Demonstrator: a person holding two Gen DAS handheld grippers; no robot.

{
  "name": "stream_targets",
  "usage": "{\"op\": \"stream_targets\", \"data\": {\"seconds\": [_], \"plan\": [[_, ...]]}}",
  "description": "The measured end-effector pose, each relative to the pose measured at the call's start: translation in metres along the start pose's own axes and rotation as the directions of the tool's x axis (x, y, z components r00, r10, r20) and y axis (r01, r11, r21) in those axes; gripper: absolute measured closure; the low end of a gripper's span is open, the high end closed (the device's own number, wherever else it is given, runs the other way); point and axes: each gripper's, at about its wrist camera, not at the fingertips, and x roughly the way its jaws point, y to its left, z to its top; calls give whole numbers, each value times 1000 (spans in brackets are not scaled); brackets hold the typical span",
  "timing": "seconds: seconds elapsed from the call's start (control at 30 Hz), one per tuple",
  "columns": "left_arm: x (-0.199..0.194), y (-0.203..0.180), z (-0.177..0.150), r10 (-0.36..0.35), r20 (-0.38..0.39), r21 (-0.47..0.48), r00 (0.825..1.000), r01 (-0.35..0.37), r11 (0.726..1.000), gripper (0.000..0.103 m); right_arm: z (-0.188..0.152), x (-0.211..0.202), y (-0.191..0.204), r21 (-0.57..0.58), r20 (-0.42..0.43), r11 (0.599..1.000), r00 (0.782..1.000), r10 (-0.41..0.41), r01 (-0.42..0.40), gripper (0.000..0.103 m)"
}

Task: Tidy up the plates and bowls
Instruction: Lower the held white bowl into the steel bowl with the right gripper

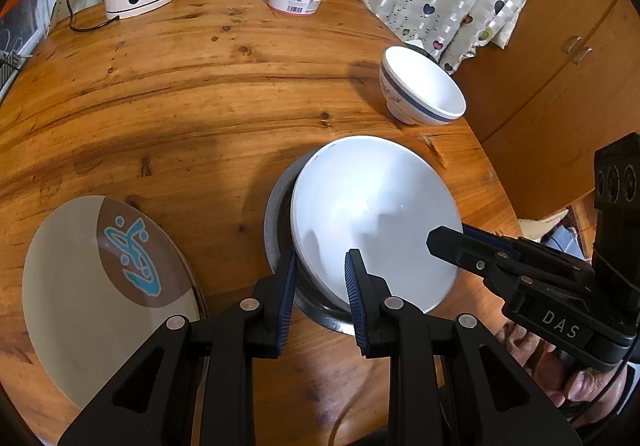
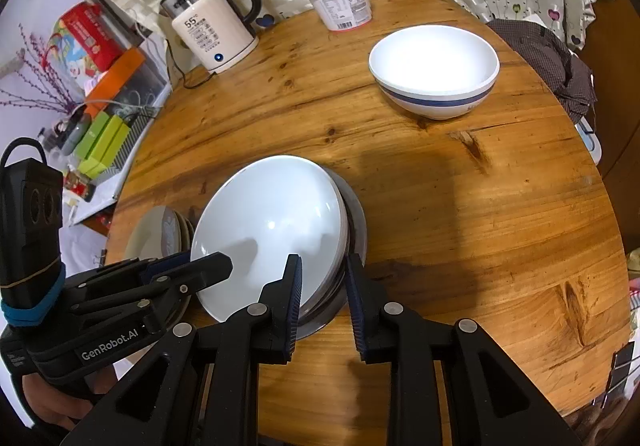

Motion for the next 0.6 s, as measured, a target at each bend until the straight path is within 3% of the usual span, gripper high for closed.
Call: {"op": "stream_targets", "data": {"seconds": [0.6], "plan": [[-7, 2, 3, 15, 30, 7, 999, -15, 1000, 77, 3, -8, 4, -24, 29, 1000, 999, -12, 13, 80]]}}
